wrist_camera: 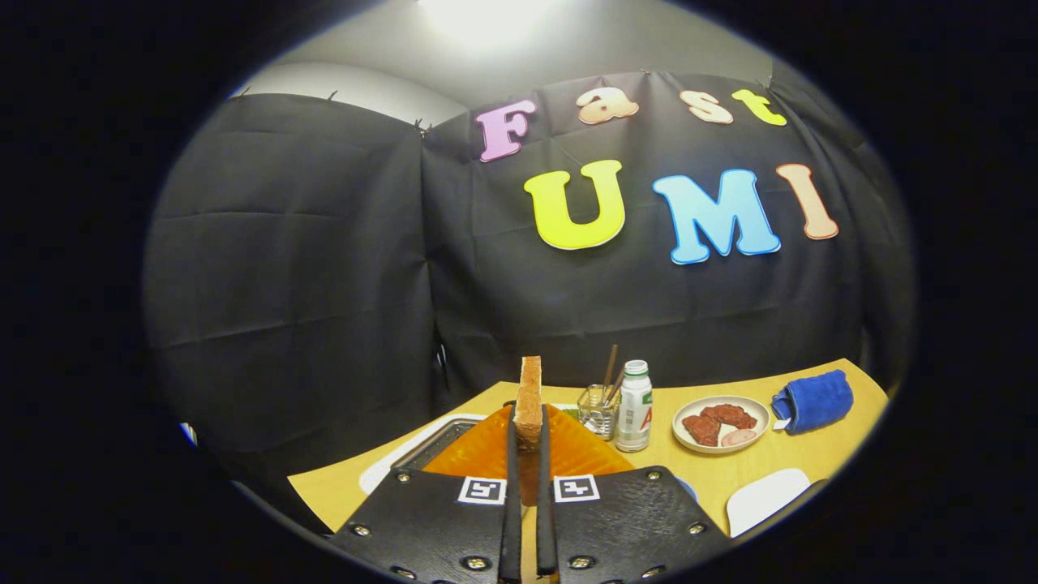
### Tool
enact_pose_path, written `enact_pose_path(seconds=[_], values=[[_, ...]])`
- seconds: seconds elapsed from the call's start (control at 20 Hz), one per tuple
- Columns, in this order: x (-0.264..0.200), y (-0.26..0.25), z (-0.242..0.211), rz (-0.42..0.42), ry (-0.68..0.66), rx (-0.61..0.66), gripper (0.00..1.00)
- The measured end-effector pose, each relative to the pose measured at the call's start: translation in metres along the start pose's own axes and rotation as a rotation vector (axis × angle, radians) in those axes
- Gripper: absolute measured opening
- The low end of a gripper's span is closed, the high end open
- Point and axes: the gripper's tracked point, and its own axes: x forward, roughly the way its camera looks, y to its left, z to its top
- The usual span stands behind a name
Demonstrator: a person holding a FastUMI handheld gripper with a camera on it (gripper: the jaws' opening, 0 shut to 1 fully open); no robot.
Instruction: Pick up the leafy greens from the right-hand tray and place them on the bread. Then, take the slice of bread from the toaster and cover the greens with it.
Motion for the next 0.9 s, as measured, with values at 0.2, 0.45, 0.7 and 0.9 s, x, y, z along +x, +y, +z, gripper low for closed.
enact_pose_path(seconds=[0.2,0.45,0.7,0.9], values=[[0.0,-0.02,-0.029,-0.036,0.047,0.028,0.07],[0.009,-0.035,-0.066,-0.052,0.122,0.074,0.07],[0.019,-0.044,-0.084,-0.074,0.155,0.098,0.07],[0.029,-0.05,-0.095,-0.098,0.141,0.118,0.07]])
